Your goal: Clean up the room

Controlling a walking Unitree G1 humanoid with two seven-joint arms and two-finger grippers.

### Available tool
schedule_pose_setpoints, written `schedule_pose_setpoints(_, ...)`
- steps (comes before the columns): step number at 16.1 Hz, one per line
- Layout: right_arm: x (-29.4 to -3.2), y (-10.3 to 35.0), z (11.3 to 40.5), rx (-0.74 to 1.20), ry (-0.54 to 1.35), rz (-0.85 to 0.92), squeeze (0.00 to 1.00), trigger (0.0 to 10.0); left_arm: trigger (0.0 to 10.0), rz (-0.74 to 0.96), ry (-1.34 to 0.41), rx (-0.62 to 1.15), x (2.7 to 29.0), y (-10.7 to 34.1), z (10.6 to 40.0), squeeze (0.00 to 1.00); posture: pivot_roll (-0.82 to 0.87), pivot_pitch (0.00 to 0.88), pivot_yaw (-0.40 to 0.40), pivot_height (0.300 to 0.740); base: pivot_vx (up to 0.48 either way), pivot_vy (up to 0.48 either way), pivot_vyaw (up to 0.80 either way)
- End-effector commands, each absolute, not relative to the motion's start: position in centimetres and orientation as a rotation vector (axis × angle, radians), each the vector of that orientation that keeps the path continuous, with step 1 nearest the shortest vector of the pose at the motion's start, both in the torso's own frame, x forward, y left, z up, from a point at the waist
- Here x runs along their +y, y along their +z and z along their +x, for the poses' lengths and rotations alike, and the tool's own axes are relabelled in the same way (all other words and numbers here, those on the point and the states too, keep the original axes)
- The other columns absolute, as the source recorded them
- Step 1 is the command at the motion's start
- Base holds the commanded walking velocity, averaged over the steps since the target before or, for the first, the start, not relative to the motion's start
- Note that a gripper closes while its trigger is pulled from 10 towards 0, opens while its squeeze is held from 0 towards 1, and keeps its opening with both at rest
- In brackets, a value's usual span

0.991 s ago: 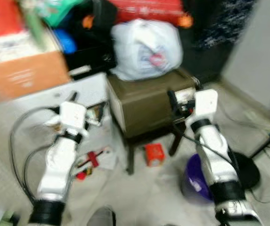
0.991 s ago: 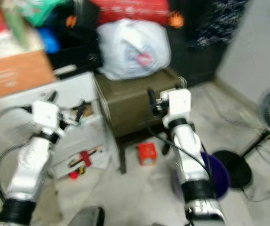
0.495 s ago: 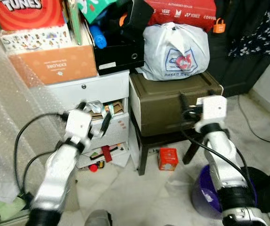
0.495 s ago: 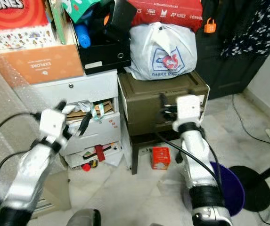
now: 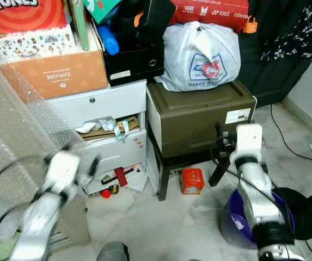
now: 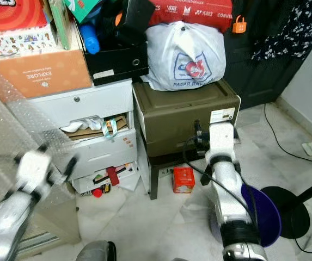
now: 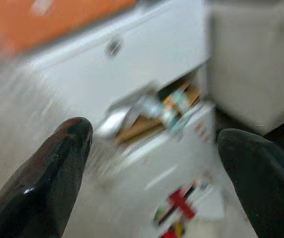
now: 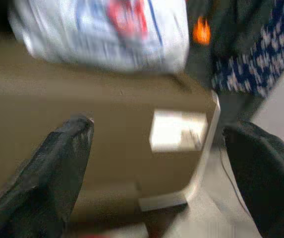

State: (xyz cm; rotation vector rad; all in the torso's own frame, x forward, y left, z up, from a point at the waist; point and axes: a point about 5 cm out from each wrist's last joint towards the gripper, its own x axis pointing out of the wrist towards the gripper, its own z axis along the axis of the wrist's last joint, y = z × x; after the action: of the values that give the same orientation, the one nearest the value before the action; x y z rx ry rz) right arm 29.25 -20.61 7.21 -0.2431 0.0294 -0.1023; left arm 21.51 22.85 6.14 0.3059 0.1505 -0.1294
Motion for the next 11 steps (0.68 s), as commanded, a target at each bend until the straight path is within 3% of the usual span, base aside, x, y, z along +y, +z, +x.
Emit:
schedule_pose_setpoints(1, -22.0, 5.4, 28.2, 0.104, -0.148, -0.271, 0.0, 10.0, 10.0, 0.309, -0.099, 0.169, 24.0, 5.8, 20.6, 0.0, 0.05, 0.0, -0.007, 0.74, 0.0, 0.0, 0.0)
schedule_pose_setpoints(4, -24.2, 1.6, 25.8, 0.277, -0.187, -0.336, 0.0, 10.0, 10.0, 0.248, -0.156, 0.25, 24.7, 4.4, 18.2, 0.0, 0.07, 0.0, -0.004, 0.74, 0.0, 0.0, 0.0)
schedule_pose_setpoints(11, -24.5, -3.4, 21.9, 0.541, -0.144, -0.305, 0.0, 10.0, 10.0, 0.165, -0.093, 0.618, 25.8, -4.2, 13.4, 0.0, 0.04, 0.0, 0.0, 0.74, 0.0, 0.0, 0.0)
